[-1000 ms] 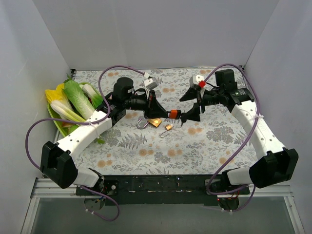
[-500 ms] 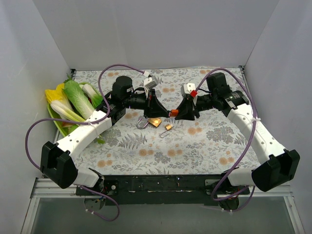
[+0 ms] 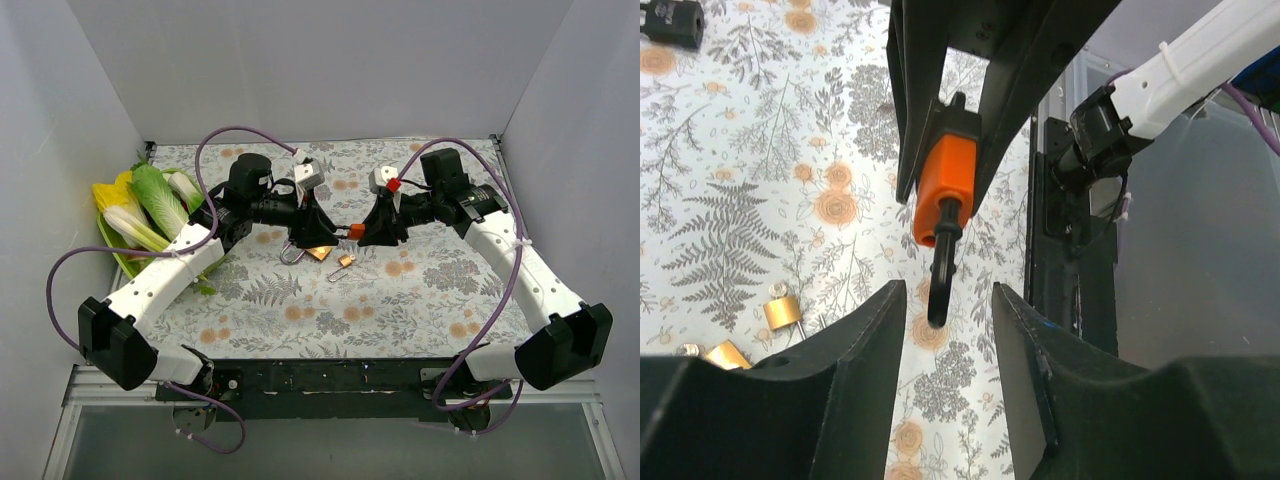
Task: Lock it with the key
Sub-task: Lock the lock.
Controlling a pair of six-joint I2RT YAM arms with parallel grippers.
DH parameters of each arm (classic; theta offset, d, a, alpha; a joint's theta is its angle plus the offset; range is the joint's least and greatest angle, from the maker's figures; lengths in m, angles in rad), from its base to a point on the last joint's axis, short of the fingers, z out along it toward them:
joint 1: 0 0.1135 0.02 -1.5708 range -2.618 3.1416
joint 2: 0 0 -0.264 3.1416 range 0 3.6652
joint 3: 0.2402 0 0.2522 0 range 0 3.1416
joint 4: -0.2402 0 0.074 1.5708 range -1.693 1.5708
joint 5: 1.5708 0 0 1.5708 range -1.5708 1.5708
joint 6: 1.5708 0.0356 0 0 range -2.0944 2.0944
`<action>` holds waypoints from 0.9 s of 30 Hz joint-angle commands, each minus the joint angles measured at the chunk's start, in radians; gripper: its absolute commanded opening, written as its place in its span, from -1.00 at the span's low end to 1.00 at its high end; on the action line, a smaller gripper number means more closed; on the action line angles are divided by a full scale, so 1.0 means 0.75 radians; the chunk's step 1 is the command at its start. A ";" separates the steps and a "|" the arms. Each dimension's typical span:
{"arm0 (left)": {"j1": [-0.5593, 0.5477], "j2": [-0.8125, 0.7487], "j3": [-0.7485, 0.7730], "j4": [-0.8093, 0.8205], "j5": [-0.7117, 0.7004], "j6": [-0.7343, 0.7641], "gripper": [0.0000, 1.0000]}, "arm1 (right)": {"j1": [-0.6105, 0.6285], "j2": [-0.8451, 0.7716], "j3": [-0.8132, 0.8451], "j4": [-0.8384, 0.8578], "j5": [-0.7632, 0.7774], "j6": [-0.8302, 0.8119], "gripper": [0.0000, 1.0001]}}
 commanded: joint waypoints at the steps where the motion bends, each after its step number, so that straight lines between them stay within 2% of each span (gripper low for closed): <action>1: 0.004 -0.058 0.039 -0.124 -0.023 0.090 -0.22 | 0.005 -0.025 0.043 0.030 -0.077 0.027 -0.97; 6: 0.002 -0.038 0.057 -0.087 -0.003 0.035 -0.39 | 0.007 -0.027 0.061 -0.003 -0.098 -0.031 -0.97; 7: 0.004 -0.038 0.057 -0.077 0.003 0.029 -0.49 | 0.009 -0.027 0.069 -0.009 -0.100 -0.035 -0.97; 13: 0.004 -0.050 0.049 -0.038 -0.001 -0.008 -0.81 | 0.013 -0.020 0.074 -0.024 -0.110 -0.035 -0.97; 15: 0.004 -0.052 0.043 -0.026 -0.001 -0.018 -0.99 | 0.013 -0.018 0.076 -0.026 -0.122 -0.033 -0.97; 19: 0.002 -0.054 0.004 0.043 0.001 -0.077 -1.00 | 0.027 -0.004 0.082 -0.005 -0.155 0.008 -0.97; 24: -0.017 -0.068 -0.084 0.272 -0.027 -0.210 -1.00 | 0.062 0.018 0.080 0.009 -0.222 0.075 -0.97; 27: -0.051 -0.081 -0.131 0.348 -0.052 -0.204 -1.00 | 0.076 0.031 0.082 0.003 -0.253 0.094 -0.97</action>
